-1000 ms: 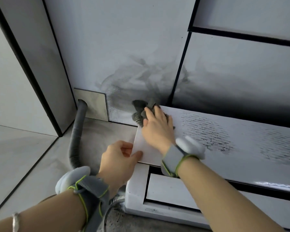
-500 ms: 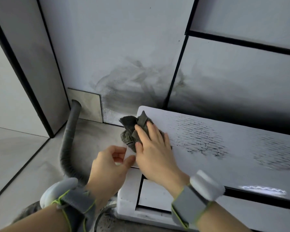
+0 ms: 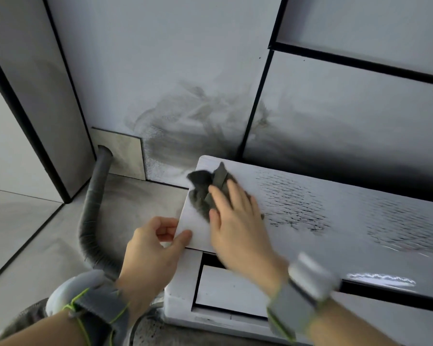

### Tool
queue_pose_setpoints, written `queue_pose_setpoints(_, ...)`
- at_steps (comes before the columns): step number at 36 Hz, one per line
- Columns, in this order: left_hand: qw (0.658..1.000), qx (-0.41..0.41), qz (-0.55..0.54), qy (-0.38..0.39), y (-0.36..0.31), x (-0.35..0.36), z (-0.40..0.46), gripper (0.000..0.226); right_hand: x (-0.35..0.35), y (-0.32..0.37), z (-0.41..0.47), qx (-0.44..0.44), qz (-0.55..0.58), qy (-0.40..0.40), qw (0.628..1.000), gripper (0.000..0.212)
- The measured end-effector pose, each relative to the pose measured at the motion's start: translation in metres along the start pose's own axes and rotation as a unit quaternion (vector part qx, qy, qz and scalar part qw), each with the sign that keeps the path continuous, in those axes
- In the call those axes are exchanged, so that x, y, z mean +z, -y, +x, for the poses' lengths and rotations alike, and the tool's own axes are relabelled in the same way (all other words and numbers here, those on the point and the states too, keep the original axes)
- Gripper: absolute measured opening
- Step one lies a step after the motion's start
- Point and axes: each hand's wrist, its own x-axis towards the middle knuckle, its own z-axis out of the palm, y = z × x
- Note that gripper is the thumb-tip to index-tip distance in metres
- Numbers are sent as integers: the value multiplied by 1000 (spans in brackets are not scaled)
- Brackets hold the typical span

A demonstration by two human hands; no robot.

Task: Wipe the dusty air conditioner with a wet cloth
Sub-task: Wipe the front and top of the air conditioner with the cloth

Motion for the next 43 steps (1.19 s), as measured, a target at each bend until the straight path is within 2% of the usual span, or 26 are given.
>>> queue_pose_setpoints(2, 1000, 2, 4, -1, 0, 1, -2, 16, -1, 2, -25, -32, 6, 15, 999, 63)
queue_pose_setpoints(4, 1000, 4, 5, -3, 0, 1, -2, 15, -4, -7, -20, -20, 9, 29, 999, 57)
queue_pose_setpoints(7, 1000, 0, 13, -4, -2, 0, 0, 16, -4, -28, 19, 31, -14, 14, 999, 51)
queue_pose_setpoints(10, 1000, -3, 24, -2, -2, 0, -1, 18, -11, -59, 64, 115, -6, 57, 992, 47)
queue_pose_setpoints(13, 1000, 0, 28, 0, -3, -1, -3, 20, -19, -79, 89, 141, 8, 99, 985, 48)
queue_pose_setpoints(17, 999, 4, 39, -7, -2, 0, -4, 21, -20, -69, 76, 115, 11, 85, 990, 47)
queue_pose_setpoints(20, 998, 25, 61, -22, -3, 4, -9, 22, -11, -43, 30, 46, -4, 41, 998, 48)
queue_pose_setpoints(22, 993, 41, 105, -38, -5, 7, -13, 25, -9, -27, -4, -16, -2, 20, 1000, 58)
queue_pose_setpoints(24, 984, 54, 161, -56, -6, 11, -17, 32, -12, -26, -20, -32, 16, 39, 999, 54)
queue_pose_setpoints(27, 969, 81, 224, -67, -12, 15, -22, 42, -16, -44, -3, -10, 17, 41, 999, 46)
queue_pose_setpoints(30, 944, 167, 280, -56, -15, 20, -27, 43, -17, -73, 33, 62, -13, 39, 997, 47)
queue_pose_setpoints(34, 916, 252, 314, -4, -22, 27, -30, 48, -31, -112, 72, 159, -16, 75, 984, 49)
queue_pose_setpoints(36, 903, 288, 317, 19, -29, 33, -33, 45, -37, -123, 81, 180, -7, 82, 980, 49)
queue_pose_setpoints(40, 889, 329, 315, 36, -33, 48, -38, 40, -39, -119, 69, 141, -4, 77, 987, 47)
queue_pose_setpoints(43, 884, 336, 323, 32, -32, 60, -40, 36, -37, -102, 32, 49, 6, 60, 997, 47)
